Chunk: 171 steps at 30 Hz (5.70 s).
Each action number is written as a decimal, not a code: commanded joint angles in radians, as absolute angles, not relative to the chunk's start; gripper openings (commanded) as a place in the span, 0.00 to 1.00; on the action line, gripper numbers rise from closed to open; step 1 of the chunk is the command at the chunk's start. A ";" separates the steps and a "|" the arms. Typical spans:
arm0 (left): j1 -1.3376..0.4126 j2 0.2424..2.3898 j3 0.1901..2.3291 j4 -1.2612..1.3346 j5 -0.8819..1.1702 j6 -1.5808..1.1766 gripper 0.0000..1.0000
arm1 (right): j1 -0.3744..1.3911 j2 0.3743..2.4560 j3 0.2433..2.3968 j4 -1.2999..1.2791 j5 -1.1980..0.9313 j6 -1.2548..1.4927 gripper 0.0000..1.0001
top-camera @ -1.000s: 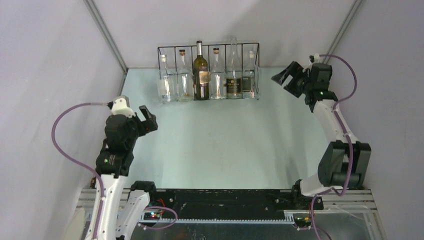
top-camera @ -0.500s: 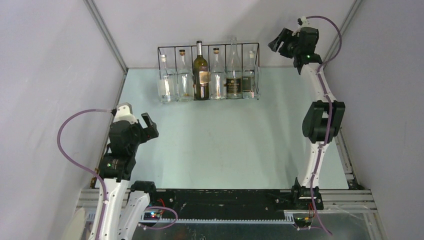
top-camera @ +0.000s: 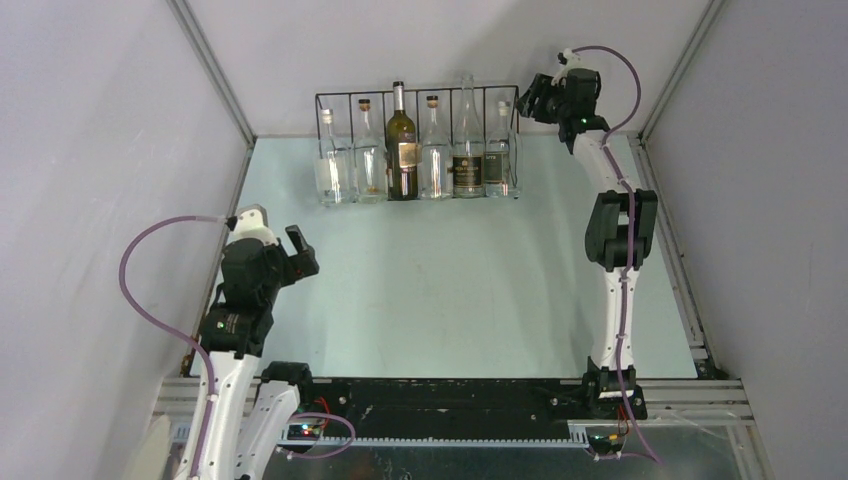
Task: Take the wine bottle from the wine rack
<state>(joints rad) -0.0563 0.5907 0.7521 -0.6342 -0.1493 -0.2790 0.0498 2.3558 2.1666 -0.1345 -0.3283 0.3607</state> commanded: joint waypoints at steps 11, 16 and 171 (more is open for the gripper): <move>-0.061 0.594 0.747 -0.594 -0.130 -0.255 0.98 | 0.072 2.466 2.345 -0.059 -0.270 0.310 0.49; -0.063 0.601 0.747 -0.593 -0.126 -0.255 0.98 | 0.079 2.491 2.364 -0.063 -0.271 0.280 0.47; -0.178 0.644 0.752 -0.593 -0.123 -0.249 0.98 | 0.268 0.526 0.519 -0.540 0.239 0.636 0.31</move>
